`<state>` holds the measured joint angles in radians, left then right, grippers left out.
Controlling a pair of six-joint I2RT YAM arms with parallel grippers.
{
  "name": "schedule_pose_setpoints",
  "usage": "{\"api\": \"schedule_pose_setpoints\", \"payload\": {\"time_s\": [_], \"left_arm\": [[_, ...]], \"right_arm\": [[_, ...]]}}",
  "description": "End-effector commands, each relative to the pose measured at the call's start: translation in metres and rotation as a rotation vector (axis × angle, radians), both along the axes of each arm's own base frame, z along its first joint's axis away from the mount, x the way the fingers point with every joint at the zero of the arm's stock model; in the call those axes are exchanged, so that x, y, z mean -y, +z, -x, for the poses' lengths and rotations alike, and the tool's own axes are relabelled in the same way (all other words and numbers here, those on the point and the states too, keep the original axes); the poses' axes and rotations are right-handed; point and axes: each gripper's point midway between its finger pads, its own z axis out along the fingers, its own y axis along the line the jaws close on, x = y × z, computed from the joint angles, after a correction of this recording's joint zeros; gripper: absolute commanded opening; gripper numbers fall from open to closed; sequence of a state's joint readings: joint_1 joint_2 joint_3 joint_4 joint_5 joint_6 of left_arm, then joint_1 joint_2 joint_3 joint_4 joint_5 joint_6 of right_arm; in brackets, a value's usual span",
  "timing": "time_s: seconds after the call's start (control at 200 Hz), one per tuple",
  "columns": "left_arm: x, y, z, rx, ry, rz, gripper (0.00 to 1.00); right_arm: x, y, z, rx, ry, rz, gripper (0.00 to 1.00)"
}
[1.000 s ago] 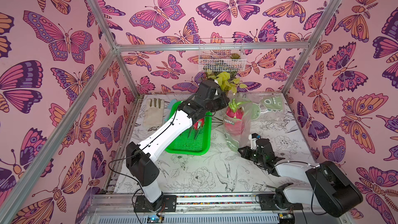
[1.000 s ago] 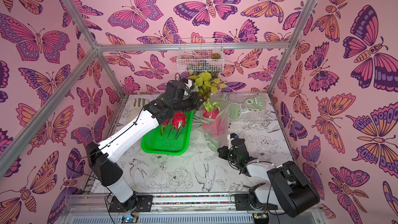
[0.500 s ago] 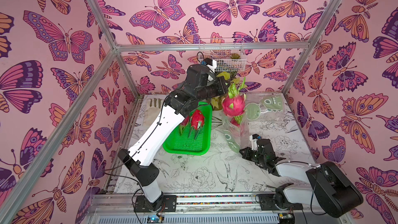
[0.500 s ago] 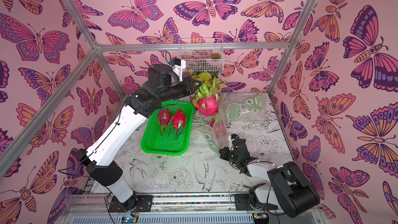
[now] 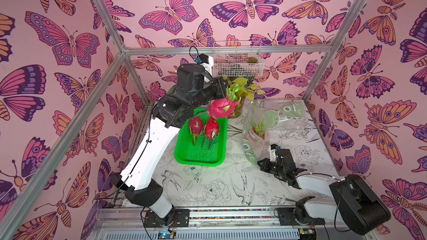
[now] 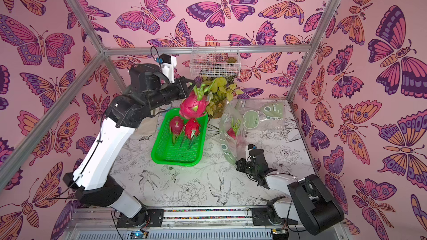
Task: Open the zip-top bag and take out the dragon fruit
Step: Place the dragon fruit in the basket.
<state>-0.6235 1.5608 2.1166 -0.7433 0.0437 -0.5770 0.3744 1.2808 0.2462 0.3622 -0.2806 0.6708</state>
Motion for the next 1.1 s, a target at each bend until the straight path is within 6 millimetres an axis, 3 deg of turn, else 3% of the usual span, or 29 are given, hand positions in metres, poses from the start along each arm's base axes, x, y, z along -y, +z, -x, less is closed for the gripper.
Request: {"api": "schedule_pose_setpoints", "payload": {"time_s": [0.0, 0.115, 0.31, 0.326, 0.361, 0.651, 0.856, 0.997, 1.092], "left_arm": [[-0.033, -0.026, 0.001, -0.034, 0.098, -0.072, 0.0], [-0.06, -0.066, 0.002, -0.118, 0.181, -0.103, 0.0], [-0.087, -0.126, 0.012, -0.243, 0.262, -0.118, 0.0], [-0.092, -0.119, 0.02, -0.226, 0.268, -0.101, 0.0], [-0.096, -0.125, 0.023, -0.236, 0.281, -0.098, 0.0], [-0.136, -0.208, 0.046, -0.363, 0.405, -0.143, 0.0], [-0.147, -0.251, 0.037, -0.426, 0.453, -0.15, 0.0], [-0.172, -0.265, 0.02, -0.422, 0.518, -0.188, 0.0], [-0.176, -0.273, 0.008, -0.435, 0.502, -0.176, 0.0]], "right_arm": [[0.002, 0.003, -0.005, 0.011, 0.006, 0.027, 0.0], [0.002, 0.003, -0.005, 0.011, 0.011, 0.028, 0.0], [0.001, 0.002, -0.005, 0.009, 0.019, 0.032, 0.0], [0.001, 0.002, -0.005, 0.008, 0.02, 0.033, 0.0], [0.001, 0.002, -0.006, 0.01, 0.021, 0.037, 0.0], [0.0, 0.006, -0.006, 0.013, 0.039, 0.044, 0.0], [-0.002, 0.006, -0.005, 0.007, 0.048, 0.041, 0.0], [-0.009, 0.005, -0.005, 0.01, 0.097, 0.039, 0.0], [-0.011, 0.001, -0.008, -0.006, 0.103, 0.038, 0.0]]}}
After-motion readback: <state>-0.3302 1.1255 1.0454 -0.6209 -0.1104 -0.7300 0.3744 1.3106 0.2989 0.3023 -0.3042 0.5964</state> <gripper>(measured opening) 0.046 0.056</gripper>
